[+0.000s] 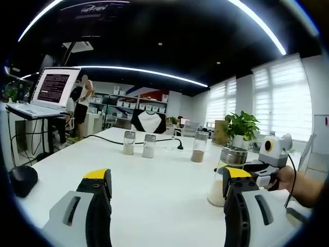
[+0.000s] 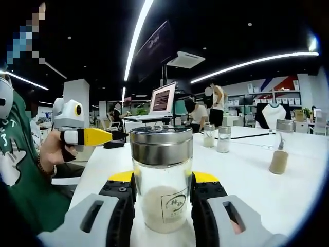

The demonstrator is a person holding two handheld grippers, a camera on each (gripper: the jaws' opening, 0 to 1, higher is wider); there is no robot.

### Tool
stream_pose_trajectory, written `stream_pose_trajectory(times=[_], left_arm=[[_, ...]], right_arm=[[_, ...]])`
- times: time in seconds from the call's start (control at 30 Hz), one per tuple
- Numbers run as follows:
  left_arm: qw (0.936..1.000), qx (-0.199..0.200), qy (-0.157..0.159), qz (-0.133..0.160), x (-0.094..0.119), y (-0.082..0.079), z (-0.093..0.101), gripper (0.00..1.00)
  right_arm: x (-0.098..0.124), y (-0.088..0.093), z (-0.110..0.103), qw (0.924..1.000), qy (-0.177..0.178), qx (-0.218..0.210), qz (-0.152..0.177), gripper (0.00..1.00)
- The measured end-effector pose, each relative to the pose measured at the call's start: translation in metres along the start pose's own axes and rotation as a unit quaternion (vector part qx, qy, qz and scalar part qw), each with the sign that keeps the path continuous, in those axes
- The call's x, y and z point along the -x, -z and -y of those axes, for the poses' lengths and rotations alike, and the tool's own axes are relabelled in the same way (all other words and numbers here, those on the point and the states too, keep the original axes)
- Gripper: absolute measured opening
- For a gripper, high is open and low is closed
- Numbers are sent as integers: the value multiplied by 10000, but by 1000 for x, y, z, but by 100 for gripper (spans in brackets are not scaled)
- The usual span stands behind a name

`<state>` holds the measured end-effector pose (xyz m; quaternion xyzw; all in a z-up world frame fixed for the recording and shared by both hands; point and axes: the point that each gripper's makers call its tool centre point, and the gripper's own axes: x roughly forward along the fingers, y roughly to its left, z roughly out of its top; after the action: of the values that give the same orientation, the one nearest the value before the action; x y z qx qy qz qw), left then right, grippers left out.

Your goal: Rotate the seasoning bottle until the label or dispensing opening points toward the visible target arrow and the bottle remains upright within the marked orientation range

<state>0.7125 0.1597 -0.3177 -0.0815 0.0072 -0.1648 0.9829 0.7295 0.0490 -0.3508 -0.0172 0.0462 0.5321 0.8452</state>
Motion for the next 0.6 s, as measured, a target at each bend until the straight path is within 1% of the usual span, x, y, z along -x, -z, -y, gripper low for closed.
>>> stream_pose_trajectory(times=[0.3,0.4,0.5,0.6], left_arm=[[10000,18,-23,12,1,0,-1,94],[9999,21,77,130,2,-5,3,94],[9999,-46,38,128,2,-6,4,94],[10000,32,30,74,1,-3,1,94]], right_arm=[[1,0,3,9997,230,-8,-28,40],[1,0,3,9996,278,-6,-68,40],[2,0,4,9994,337,-12,-76,40],[3,1,4,9989,452,11,-73,40]])
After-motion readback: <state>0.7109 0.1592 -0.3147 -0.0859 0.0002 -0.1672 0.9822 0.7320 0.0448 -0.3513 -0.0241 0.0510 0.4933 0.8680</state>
